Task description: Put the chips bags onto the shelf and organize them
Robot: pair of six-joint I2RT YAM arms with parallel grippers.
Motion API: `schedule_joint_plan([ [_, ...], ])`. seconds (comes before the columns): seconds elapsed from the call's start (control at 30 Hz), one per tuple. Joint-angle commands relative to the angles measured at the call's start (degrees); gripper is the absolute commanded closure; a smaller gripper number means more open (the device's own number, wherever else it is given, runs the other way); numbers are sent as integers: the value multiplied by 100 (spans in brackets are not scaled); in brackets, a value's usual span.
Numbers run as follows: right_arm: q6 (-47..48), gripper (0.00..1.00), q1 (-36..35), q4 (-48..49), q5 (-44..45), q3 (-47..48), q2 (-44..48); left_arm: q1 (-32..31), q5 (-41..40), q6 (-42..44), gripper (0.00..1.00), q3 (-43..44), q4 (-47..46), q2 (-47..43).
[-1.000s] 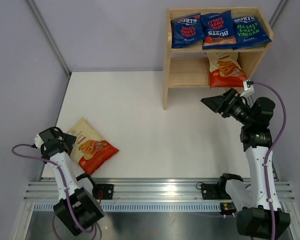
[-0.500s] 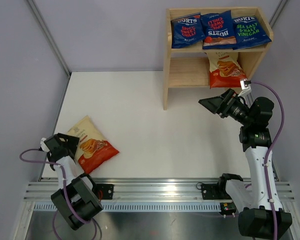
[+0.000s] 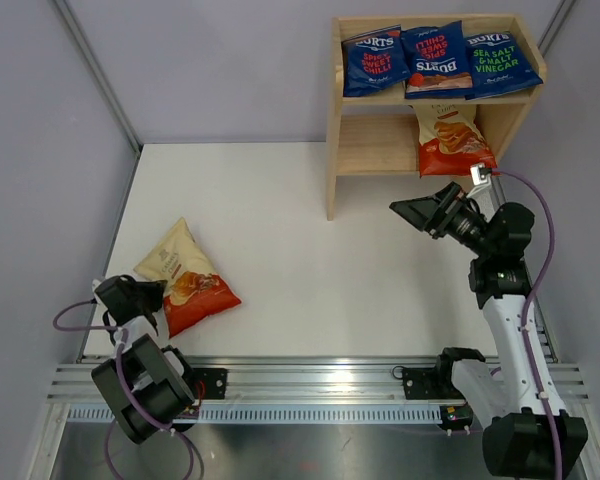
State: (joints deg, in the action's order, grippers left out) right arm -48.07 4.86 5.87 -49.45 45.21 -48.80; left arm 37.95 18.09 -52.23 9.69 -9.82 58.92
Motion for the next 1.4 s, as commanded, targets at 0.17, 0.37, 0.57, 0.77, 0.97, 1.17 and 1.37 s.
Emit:
schedule_joint_plan([
  [0.17, -914, 1, -2598, 2250, 2050, -1662, -692, -86, 818, -1190, 100, -310, 103, -846],
  [0.37, -1310, 2, -4413, 3868, 4679, -2420, -1430, -586, 863, -2071, 100, -154, 392, -1505],
  [0.57, -1573, 3, -5223, 4858, 5183, -2245, -2809, -1604, 539, -2896, 100, 322, 464, -1541],
  [0.77, -1600, 3, -5566, 6230, 4972, -2122, -4093, -2554, 205, -3679, 100, 612, 244, -1699],
  [0.97, -1346, 2, -5838, 7181, 4515, -1920, -4726, -3074, -16, -4269, 100, 894, 87, -2015],
  [1.17, -1029, 1, -5962, 7816, 3654, -1429, -5201, -3443, 81, -4700, 100, 1175, -151, -2323],
  [1.37, -502, 1, -5979, 7298, 2916, -874, -5017, -3979, -103, -4805, 100, 1430, -19, -2718],
])
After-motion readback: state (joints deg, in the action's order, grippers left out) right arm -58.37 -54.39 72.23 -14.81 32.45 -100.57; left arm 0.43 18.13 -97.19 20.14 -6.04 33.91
